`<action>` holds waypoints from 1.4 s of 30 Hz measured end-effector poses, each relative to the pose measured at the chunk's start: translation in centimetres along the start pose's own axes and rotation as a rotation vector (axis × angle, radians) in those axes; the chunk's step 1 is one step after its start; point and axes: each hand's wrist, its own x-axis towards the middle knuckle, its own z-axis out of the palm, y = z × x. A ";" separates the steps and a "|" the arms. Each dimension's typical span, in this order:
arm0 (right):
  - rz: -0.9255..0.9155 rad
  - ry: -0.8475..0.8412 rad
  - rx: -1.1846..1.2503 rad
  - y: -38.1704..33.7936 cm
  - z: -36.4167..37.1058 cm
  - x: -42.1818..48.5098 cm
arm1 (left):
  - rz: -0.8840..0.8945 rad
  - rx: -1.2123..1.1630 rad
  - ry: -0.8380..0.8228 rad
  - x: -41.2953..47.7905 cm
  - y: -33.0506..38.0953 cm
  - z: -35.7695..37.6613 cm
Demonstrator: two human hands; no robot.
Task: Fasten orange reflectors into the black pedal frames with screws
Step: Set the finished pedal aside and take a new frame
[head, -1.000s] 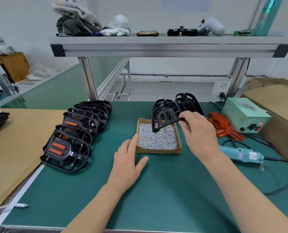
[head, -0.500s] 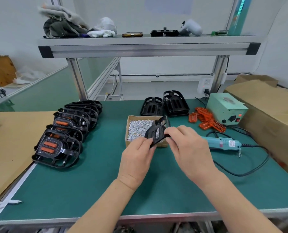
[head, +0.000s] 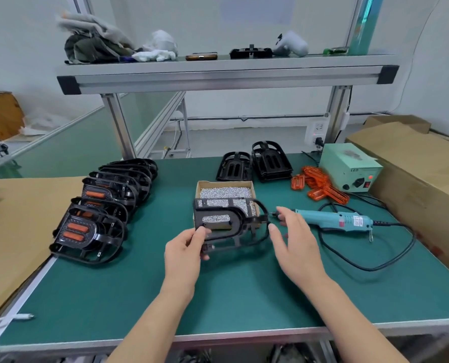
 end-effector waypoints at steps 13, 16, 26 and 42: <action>0.063 -0.119 -0.010 1.5 1.5 0.0 | 0.020 0.709 -0.136 0.3 -1.0 -1.0; 0.062 -0.114 0.011 1.5 1.5 0.0 | 0.194 1.056 -0.115 0.4 -0.7 -1.5; 0.115 -0.100 0.120 1.7 1.3 0.0 | 0.393 0.874 -0.096 1.2 -1.9 -1.9; 0.036 0.136 -0.086 3.3 -1.2 6.5 | 0.487 0.835 -0.221 2.6 -3.1 -1.7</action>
